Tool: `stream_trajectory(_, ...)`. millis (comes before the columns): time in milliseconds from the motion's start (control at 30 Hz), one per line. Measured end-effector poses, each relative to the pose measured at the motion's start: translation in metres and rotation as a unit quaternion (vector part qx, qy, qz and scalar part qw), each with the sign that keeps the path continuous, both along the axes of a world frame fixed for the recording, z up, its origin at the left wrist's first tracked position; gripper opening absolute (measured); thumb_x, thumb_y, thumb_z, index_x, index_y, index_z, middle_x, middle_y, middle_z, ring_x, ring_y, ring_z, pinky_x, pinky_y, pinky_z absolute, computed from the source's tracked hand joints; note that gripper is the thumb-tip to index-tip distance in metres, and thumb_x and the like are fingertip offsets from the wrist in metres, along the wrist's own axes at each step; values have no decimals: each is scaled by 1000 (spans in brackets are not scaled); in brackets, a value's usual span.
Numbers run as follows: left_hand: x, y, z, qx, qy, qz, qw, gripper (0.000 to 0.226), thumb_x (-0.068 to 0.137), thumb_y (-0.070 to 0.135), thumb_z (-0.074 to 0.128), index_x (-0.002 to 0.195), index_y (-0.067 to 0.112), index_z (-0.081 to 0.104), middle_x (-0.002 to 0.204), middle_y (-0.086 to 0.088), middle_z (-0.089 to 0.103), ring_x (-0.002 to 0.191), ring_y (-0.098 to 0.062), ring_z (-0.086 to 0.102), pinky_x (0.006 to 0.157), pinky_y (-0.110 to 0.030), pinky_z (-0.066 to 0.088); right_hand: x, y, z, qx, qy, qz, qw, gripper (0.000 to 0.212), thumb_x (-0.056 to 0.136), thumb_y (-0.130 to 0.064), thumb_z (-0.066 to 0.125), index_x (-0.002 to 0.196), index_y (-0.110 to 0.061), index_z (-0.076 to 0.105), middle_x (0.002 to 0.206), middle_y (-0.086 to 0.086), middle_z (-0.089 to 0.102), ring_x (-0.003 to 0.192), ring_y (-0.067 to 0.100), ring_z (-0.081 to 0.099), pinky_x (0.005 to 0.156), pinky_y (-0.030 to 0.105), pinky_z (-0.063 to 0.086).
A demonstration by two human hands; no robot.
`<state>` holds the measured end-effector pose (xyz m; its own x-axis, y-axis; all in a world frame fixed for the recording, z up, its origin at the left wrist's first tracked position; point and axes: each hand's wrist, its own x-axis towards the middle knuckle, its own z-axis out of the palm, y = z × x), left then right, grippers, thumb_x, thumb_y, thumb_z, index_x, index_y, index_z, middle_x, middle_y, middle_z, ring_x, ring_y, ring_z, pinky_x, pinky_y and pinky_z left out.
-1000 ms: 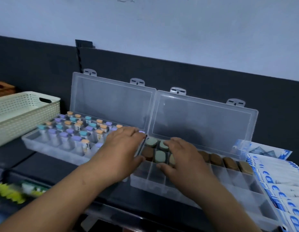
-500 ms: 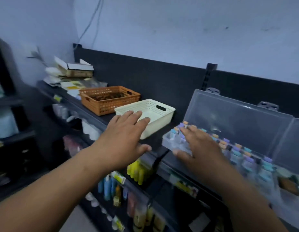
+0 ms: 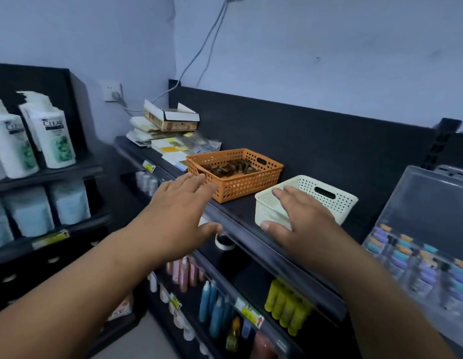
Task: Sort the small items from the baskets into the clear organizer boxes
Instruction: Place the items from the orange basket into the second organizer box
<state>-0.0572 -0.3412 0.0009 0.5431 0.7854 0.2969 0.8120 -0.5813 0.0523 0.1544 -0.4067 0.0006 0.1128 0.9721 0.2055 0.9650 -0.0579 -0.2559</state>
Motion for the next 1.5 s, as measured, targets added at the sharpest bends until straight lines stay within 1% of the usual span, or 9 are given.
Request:
stream_trajectory(467,18,174,6,-20,-1,4,1000,79,86,56,53,150,28,17,157,3,18,143,-17,18,115,-34,18,14,176,7,-14,15,5,1000,69,92,-50,52,151,-30,22,160,-7,17,146,13,13,118,38,18)
stream_trajectory(767,55,295,-1,-48,2,-105,993,72,85,50,60,146,27,28,145,3,37,129,-18,39,103,-29,36,34,262,5,-53,12,-82,995,68,89,-50,58,147,-28,30,152,-7,31,138,18,33,111,44,33)
stream_trajectory(900,76,351,-11,-84,38,-176,980,62,82,50,63,136,28,41,138,4,45,123,-16,44,100,-34,40,38,293,-8,-67,18,-135,988,71,86,-49,62,147,-30,31,149,-8,35,133,18,38,109,40,36)
stream_trajectory(1000,95,387,-14,-121,102,-225,961,63,81,46,66,137,28,41,137,4,47,124,-16,45,101,-34,40,36,314,-14,-94,8,-191,977,73,86,-48,64,148,-29,30,151,-6,34,134,19,38,108,37,37)
stream_trajectory(1133,114,415,-23,-163,216,-262,926,33,85,27,63,117,28,54,116,5,58,105,-17,55,92,-36,48,27,337,-18,-164,-5,-218,962,61,86,-42,66,141,-29,40,135,-2,47,119,20,50,97,34,46)
stream_trajectory(1233,121,426,-36,-90,302,-261,913,27,92,20,54,118,20,57,118,-1,58,105,-19,57,93,-38,49,27,358,-23,-214,-80,-248,941,46,86,-40,65,127,-25,50,119,1,55,106,23,55,92,40,47)
stream_trajectory(1300,125,431,-41,-25,335,-281,899,33,92,21,53,125,18,54,125,-5,54,108,-21,56,94,-38,49,31,372,-29,-235,-147,-268,923,34,88,-35,61,118,-23,54,109,2,58,100,25,56,92,42,44)
stream_trajectory(1367,129,436,-44,-14,349,-300,888,37,91,21,53,128,17,52,128,-8,51,110,-24,55,93,-39,49,35,383,-36,-261,-171,-281,907,26,89,-32,58,113,-23,57,104,0,58,99,24,55,96,44,39)
stream_trajectory(1500,129,442,-47,-115,349,-334,868,28,89,20,56,116,15,57,115,-7,57,101,-23,57,88,-36,50,38,396,-47,-309,-186,-308,880,28,89,-28,53,116,-23,58,110,1,58,111,24,52,108,50,22)
